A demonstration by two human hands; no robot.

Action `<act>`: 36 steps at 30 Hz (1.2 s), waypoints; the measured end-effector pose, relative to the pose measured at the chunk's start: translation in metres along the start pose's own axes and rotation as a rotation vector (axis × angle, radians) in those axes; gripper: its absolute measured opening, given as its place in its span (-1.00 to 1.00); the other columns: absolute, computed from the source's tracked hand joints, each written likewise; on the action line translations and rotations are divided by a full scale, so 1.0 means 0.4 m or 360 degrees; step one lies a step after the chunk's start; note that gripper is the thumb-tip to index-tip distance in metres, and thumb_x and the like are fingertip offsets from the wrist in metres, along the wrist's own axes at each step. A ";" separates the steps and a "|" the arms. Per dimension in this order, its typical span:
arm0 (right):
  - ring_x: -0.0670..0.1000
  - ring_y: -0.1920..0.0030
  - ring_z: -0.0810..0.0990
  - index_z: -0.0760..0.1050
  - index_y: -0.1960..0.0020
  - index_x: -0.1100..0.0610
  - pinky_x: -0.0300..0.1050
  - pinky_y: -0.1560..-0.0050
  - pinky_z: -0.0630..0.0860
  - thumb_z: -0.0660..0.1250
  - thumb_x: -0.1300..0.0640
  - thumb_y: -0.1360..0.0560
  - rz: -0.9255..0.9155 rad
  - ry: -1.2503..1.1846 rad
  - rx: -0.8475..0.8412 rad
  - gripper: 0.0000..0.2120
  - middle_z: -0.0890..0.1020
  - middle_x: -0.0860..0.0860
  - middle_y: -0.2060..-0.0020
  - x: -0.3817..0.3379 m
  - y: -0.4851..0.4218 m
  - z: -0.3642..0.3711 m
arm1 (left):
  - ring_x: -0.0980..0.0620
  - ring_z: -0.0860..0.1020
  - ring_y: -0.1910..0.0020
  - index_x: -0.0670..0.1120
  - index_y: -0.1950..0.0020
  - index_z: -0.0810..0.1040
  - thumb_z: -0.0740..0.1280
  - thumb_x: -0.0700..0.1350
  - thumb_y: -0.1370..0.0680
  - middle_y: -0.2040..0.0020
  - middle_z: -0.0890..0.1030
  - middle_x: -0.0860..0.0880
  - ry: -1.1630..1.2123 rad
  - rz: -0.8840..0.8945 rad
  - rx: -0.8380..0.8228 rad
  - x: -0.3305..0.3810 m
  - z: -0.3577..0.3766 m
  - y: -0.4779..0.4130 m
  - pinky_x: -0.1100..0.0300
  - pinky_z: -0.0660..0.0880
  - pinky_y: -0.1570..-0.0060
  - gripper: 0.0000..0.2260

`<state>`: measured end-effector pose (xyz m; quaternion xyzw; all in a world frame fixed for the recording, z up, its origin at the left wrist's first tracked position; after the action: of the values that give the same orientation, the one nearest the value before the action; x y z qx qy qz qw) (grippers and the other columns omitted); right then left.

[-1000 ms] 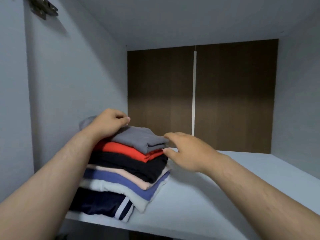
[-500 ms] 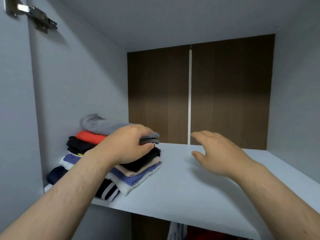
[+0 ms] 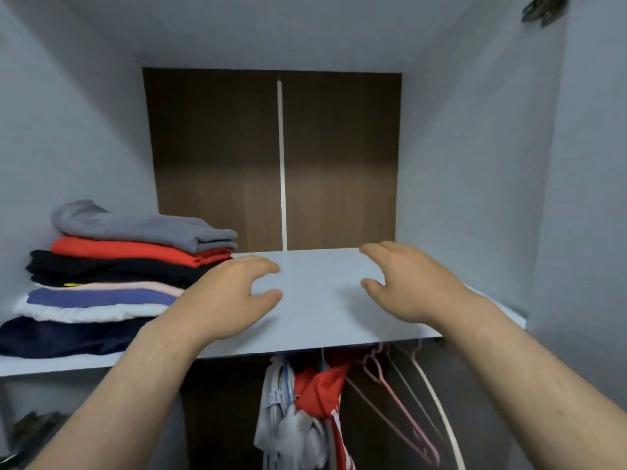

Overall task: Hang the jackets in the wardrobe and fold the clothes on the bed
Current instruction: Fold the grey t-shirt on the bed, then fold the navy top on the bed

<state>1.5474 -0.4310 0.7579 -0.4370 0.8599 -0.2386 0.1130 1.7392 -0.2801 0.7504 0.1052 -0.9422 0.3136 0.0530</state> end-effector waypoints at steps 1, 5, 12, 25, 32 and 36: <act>0.12 -0.33 0.45 0.29 -0.48 0.01 -0.01 -0.24 0.43 0.22 -0.11 -0.59 0.0039 0.0008 -0.0003 -0.50 0.48 0.00 -0.36 0.001 0.024 -0.004 | 0.13 0.41 -0.38 0.05 -0.39 0.51 0.35 0.08 -0.56 -0.42 0.47 0.11 0.0054 0.0028 0.0002 0.012 0.007 0.010 0.34 0.22 -0.27 -0.60; 0.12 -0.35 0.43 0.25 -0.52 0.01 0.00 -0.27 0.43 0.21 -0.09 -0.59 0.0184 0.0016 -0.0012 -0.47 0.46 0.00 -0.39 0.003 0.134 -0.021 | 0.10 0.39 -0.41 0.04 -0.36 0.54 0.37 0.07 -0.55 -0.41 0.49 0.08 0.0187 0.0107 0.0002 0.044 0.027 0.065 0.29 0.22 -0.31 -0.61; 0.09 -0.27 0.47 0.35 -0.46 0.02 -0.03 -0.20 0.46 0.26 -0.01 -0.55 0.0400 0.0069 -0.0079 -0.52 0.51 -0.02 -0.31 -0.001 0.419 -0.015 | 0.21 0.44 -0.24 0.10 -0.28 0.58 0.34 0.09 -0.50 -0.28 0.58 0.13 0.0534 0.0289 0.0036 0.164 0.096 0.200 0.24 0.32 -0.23 -0.65; 0.02 -0.33 0.44 0.36 -0.46 0.00 -0.10 -0.26 0.41 0.25 -0.03 -0.59 0.1336 0.0500 0.0023 -0.54 0.49 -0.08 -0.36 0.112 1.146 -0.350 | 0.02 0.42 -0.41 0.03 -0.28 0.61 0.41 -0.03 -0.52 -0.37 0.53 0.05 0.0868 0.0887 -0.0472 0.733 0.241 0.369 0.20 0.08 -0.44 -0.67; 0.04 -0.35 0.41 0.35 -0.47 0.01 -0.06 -0.28 0.38 0.24 -0.01 -0.60 0.1801 0.0600 0.0076 -0.55 0.47 -0.07 -0.39 0.043 1.542 -0.483 | 0.06 0.42 -0.39 0.08 -0.30 0.58 0.40 0.00 -0.52 -0.36 0.51 0.14 0.1094 0.1223 -0.0675 1.057 0.228 0.571 0.22 0.22 -0.31 -0.66; 0.04 -0.37 0.41 0.33 -0.48 0.01 -0.07 -0.33 0.36 0.24 -0.02 -0.60 0.2038 0.0618 0.0072 -0.54 0.45 -0.07 -0.41 -0.044 1.773 -0.554 | 0.13 0.37 -0.42 0.21 -0.30 0.54 0.33 0.11 -0.52 -0.37 0.46 0.25 0.1156 0.1413 -0.0810 1.208 0.180 0.724 0.13 0.28 -0.37 -0.66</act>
<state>0.9742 0.0098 0.5872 0.2129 0.9490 -0.2167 0.0847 1.2001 -0.1768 0.6054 -0.4253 -0.8631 0.0872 0.2579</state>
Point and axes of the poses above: each hand's wrist, its own y-axis away from the middle knuckle, its own z-axis out of the palm, x = y × z, the point moved 6 cm from there along -y, towards the middle knuckle
